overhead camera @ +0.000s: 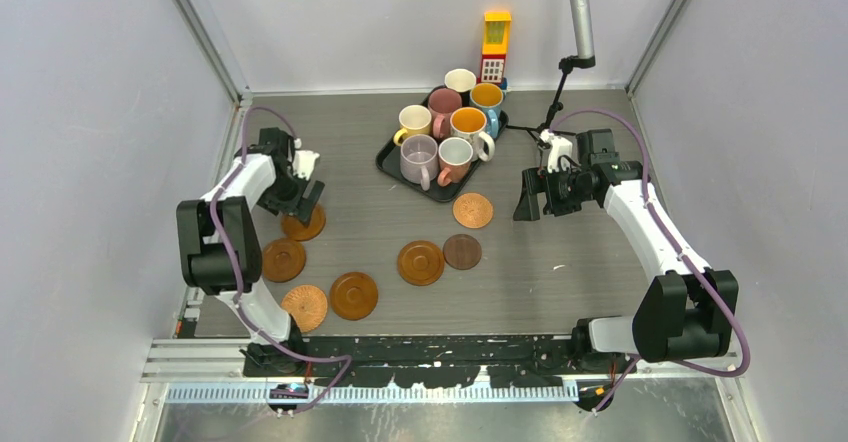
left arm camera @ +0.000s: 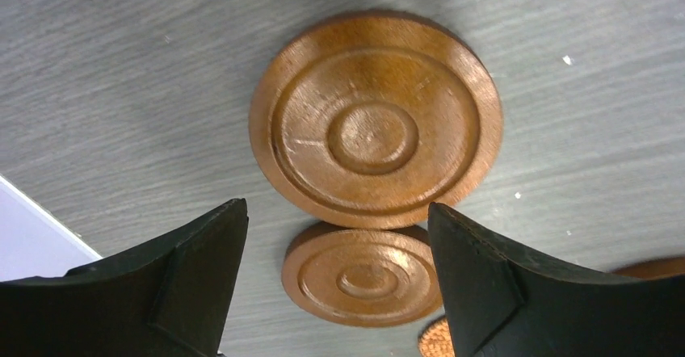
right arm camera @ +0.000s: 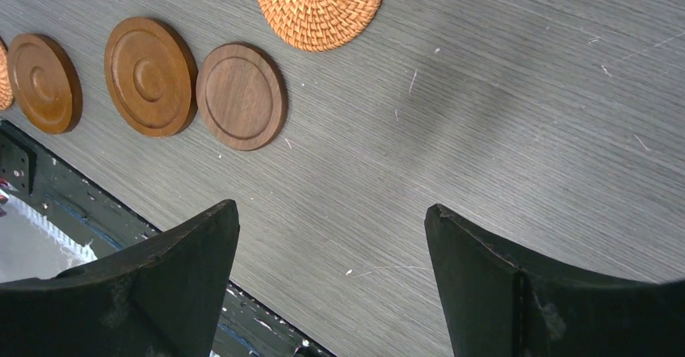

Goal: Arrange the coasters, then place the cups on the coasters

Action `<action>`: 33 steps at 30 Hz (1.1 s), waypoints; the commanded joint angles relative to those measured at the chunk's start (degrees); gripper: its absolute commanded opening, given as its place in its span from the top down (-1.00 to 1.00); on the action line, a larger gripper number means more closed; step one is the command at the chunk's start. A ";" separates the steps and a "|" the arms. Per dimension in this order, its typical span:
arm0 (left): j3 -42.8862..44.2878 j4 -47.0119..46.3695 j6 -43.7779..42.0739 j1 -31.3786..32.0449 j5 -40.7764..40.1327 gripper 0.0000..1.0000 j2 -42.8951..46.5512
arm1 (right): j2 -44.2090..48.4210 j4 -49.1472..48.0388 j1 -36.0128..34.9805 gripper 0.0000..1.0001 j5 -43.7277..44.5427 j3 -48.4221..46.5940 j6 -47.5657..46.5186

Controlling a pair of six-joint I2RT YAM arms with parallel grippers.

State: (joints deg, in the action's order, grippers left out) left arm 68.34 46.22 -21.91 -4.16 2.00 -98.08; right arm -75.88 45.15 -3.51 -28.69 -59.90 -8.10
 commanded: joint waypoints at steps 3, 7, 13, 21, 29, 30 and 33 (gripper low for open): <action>3.38 -6.61 -0.31 -0.37 -3.87 -0.61 -3.92 | 0.42 -0.22 0.26 -0.79 -1.72 -1.05 -0.84; 4.16 -8.58 -0.62 -0.32 -4.22 -0.52 -6.68 | 0.47 -0.20 0.23 -0.79 -1.47 -0.94 -0.87; 5.59 -10.19 -0.64 -0.63 -4.18 -0.25 -10.06 | 0.17 -0.10 0.26 -0.79 -1.16 -0.66 -1.13; 15.21 -10.15 1.36 -2.38 -4.04 -0.04 -18.64 | -0.62 -0.15 0.21 -0.79 -0.53 -0.83 -1.29; 35.07 -7.26 4.24 -3.73 -4.01 0.03 -31.91 | -1.76 -0.20 0.24 -0.79 0.64 -0.77 -1.81; 38.18 -6.51 4.55 -3.92 -4.05 0.04 -33.69 | -1.93 -0.15 0.33 -0.79 0.77 -0.81 -1.83; 46.96 -4.58 5.29 -4.43 -4.23 0.06 -39.19 | -2.45 -0.21 0.31 -0.79 0.95 -0.99 -1.75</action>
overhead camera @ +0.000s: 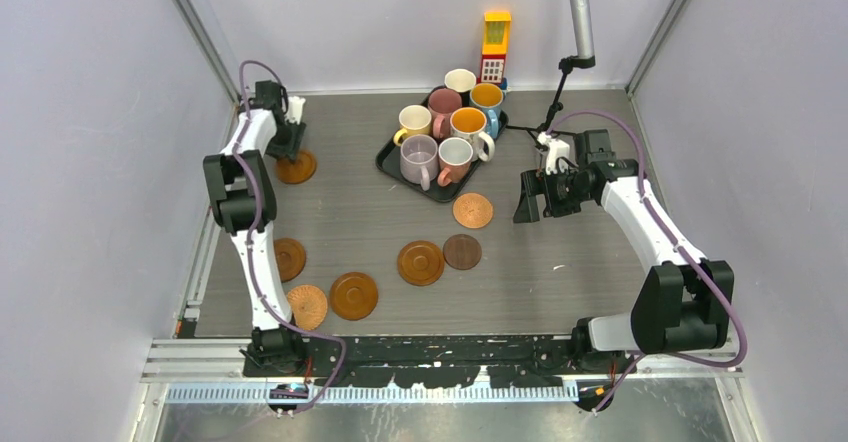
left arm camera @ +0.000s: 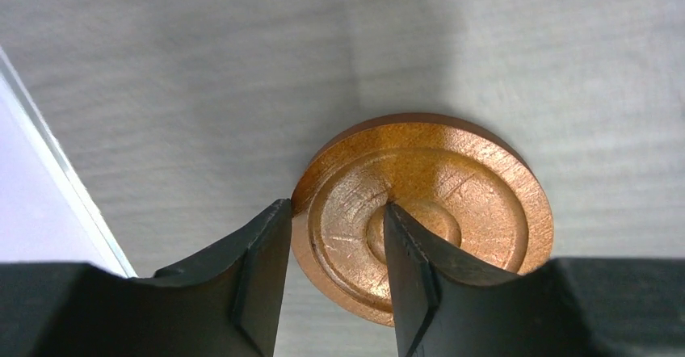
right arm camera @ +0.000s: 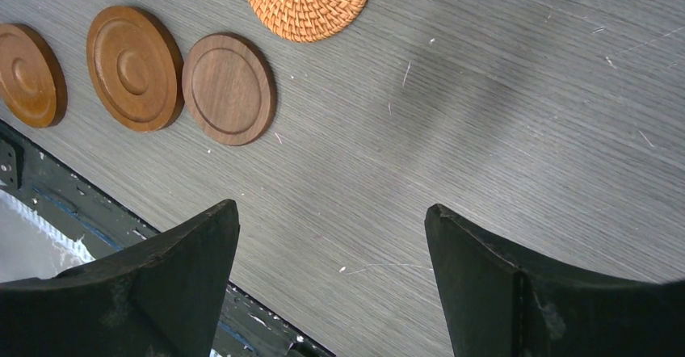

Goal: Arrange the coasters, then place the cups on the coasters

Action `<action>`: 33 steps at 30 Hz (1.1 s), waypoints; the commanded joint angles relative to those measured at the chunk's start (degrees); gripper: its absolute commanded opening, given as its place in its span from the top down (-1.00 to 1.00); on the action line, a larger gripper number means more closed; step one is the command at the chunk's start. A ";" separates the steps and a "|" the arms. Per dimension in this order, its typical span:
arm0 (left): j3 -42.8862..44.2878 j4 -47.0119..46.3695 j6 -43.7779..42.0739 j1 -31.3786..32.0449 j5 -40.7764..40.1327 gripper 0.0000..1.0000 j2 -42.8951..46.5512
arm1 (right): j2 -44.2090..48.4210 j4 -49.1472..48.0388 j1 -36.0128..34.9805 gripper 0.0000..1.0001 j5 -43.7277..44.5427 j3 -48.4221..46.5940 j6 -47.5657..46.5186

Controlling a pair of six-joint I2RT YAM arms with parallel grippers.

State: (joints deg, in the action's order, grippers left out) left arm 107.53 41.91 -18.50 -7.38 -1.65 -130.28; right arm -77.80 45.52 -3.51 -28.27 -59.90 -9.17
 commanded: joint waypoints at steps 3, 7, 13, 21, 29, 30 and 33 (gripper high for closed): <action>15.95 1.66 2.32 -1.68 -0.97 0.08 -12.10 | -1.07 -0.55 0.36 -0.79 1.05 -1.17 -0.74; 25.37 3.32 2.82 -2.24 -1.40 0.09 -17.82 | -1.73 -0.57 0.42 -0.79 1.36 -1.35 -0.72; 31.82 1.30 3.58 -3.12 -2.74 0.09 -21.72 | -2.68 -0.57 0.51 -0.79 1.52 -1.63 -0.58; 34.16 -0.75 4.22 -3.45 -2.22 0.01 -20.96 | -3.17 -0.44 0.50 -0.79 1.07 -1.54 -0.30; 30.63 2.27 6.02 -4.40 4.15 -0.45 -7.81 | -0.42 -0.09 0.52 -0.79 -0.65 -1.45 -0.15; 28.03 2.21 6.02 -4.66 5.22 -0.51 -3.62 | 0.17 0.17 0.52 -0.79 -1.09 -1.45 -0.15; 19.98 3.31 5.04 -5.69 8.54 -0.84 5.51 | 2.45 0.14 0.51 -0.79 -2.32 -0.74 -0.23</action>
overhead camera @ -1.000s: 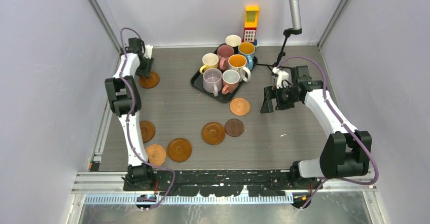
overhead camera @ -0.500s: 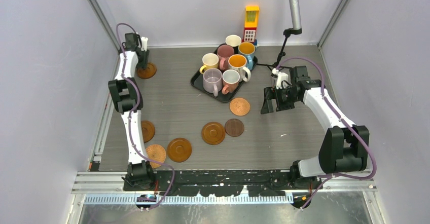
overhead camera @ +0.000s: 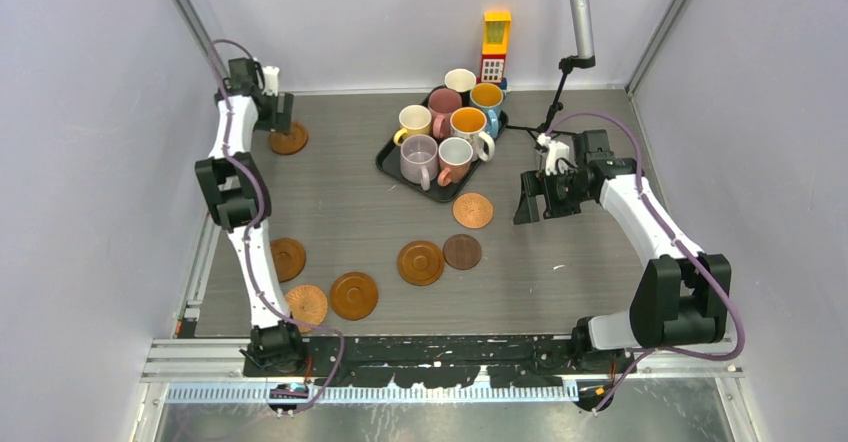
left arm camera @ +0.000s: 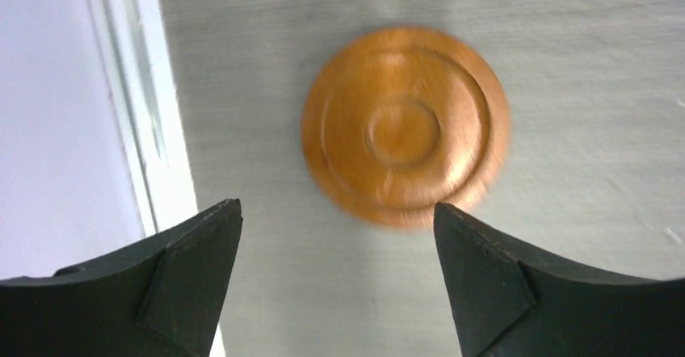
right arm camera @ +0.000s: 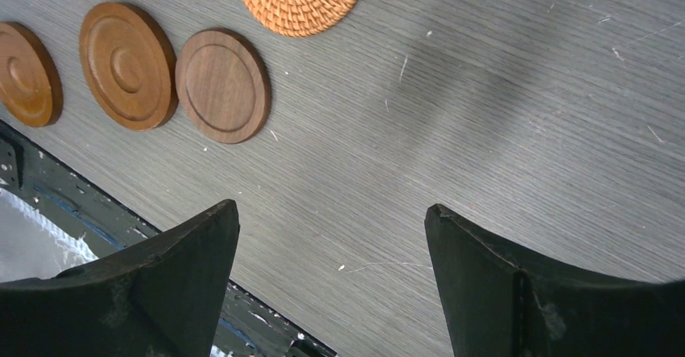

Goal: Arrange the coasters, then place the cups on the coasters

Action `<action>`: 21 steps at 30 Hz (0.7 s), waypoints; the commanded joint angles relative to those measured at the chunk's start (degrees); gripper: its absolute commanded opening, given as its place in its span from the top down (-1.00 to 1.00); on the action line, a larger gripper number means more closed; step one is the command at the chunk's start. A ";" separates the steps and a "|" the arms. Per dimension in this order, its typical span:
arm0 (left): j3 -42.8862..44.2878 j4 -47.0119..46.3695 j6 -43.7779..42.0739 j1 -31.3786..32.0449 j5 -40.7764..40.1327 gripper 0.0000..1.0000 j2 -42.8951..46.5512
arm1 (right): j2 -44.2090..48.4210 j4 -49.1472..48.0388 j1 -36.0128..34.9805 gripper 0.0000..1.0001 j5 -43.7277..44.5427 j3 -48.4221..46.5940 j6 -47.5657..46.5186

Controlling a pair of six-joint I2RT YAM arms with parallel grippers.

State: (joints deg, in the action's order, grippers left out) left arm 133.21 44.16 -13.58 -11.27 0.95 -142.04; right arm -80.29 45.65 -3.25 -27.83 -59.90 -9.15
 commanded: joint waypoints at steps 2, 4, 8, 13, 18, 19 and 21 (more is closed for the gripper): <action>-11.71 3.14 -1.83 -2.28 6.85 -0.99 22.87 | 6.23 0.00 0.24 -0.79 -3.96 -0.43 -0.17; -16.74 5.79 -3.40 -2.90 7.28 -0.99 28.04 | 7.44 -0.20 0.21 -0.79 -5.09 0.09 0.07; -29.53 9.67 -6.63 -6.60 15.42 -0.99 39.37 | 10.05 -1.60 0.19 -0.79 -5.56 1.82 0.75; -48.47 7.73 -16.99 -11.95 25.30 -0.99 54.59 | 12.50 -0.09 0.09 -0.79 -7.06 2.64 0.20; -61.06 9.60 -25.25 -14.11 26.16 -0.99 64.66 | 14.48 2.54 0.16 -0.79 -7.85 2.90 -1.89; -62.54 10.39 -26.47 -14.46 26.79 -0.99 65.45 | 14.62 3.00 0.15 -0.79 -7.73 2.94 -2.24; -65.93 11.41 -28.21 -14.75 27.64 -1.00 66.43 | 14.41 4.22 0.09 -0.79 -7.32 2.59 -2.93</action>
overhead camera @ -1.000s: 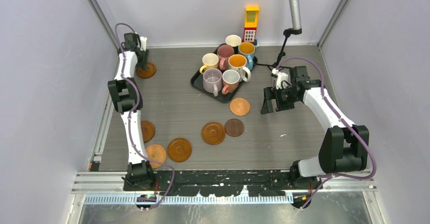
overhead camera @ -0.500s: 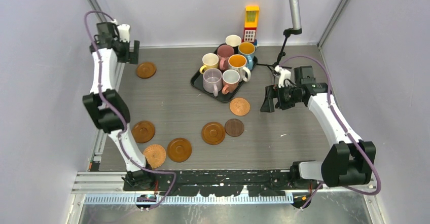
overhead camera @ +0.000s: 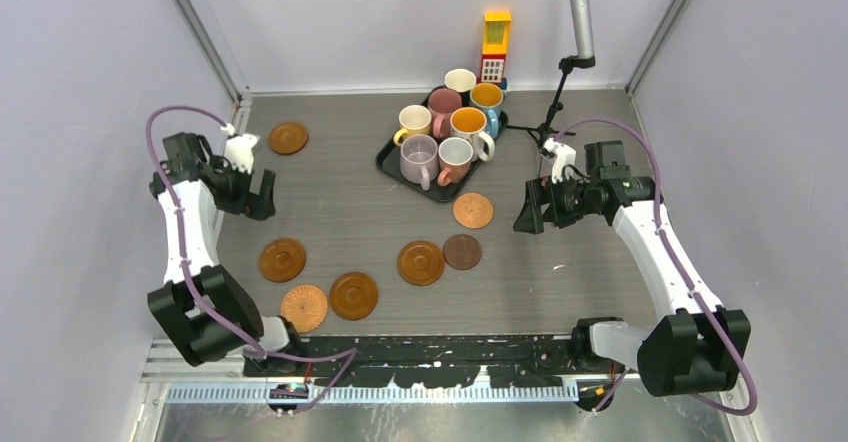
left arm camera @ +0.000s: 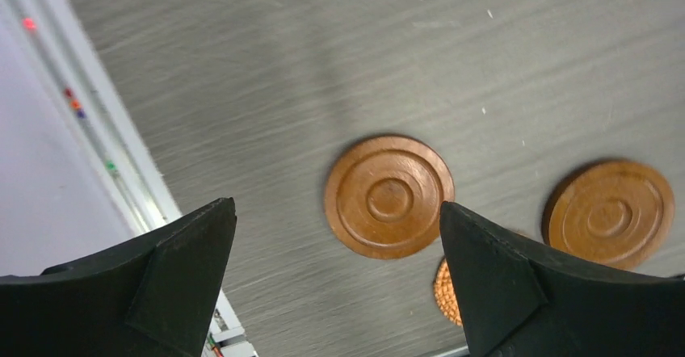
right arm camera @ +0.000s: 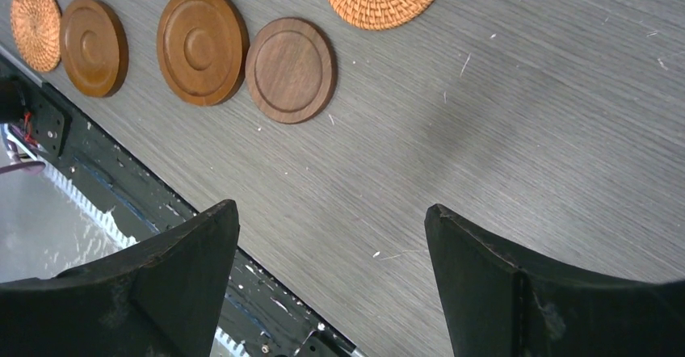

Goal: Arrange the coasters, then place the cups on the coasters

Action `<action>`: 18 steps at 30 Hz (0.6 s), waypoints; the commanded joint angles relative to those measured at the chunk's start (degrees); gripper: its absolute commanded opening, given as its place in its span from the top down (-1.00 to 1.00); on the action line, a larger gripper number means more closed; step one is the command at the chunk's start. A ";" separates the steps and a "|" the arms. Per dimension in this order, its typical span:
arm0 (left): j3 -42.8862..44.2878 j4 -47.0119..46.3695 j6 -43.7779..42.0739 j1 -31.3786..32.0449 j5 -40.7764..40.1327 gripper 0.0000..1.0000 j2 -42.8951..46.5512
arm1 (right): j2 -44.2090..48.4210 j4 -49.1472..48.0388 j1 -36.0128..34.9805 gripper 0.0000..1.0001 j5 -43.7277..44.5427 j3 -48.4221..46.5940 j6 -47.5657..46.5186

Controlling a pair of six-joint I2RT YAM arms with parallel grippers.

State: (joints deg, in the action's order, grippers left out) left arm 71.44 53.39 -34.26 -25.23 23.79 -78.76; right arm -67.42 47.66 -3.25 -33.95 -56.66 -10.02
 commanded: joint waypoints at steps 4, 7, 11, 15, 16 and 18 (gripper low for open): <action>-9.48 1.59 -12.05 -0.79 4.73 -0.99 4.15 | 0.45 4.03 0.15 -0.79 -0.19 -1.31 -3.08; -10.79 2.59 -16.35 -0.82 2.45 -0.99 2.16 | -0.12 4.22 0.14 -0.79 0.02 -1.43 -3.40; -11.31 2.43 -17.22 -0.77 -1.01 -0.99 -1.65 | -0.67 4.25 0.09 -0.79 0.20 -1.56 -3.51; -12.68 0.11 -15.94 -0.77 -2.63 -0.98 -4.45 | -0.52 4.24 0.15 -0.79 0.25 -0.98 -3.79; -13.33 -1.29 -15.52 -0.78 -3.21 -0.96 -4.98 | -0.57 4.20 0.13 -0.79 0.21 -0.86 -3.81; -14.57 -3.41 -15.20 -0.70 -4.04 -0.92 -6.31 | -0.67 4.26 0.12 -0.79 0.28 -0.65 -3.98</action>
State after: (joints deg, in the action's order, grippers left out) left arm 58.63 54.22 -49.04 -25.61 21.80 -83.50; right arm -68.29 51.94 -3.25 -33.61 -56.66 -13.04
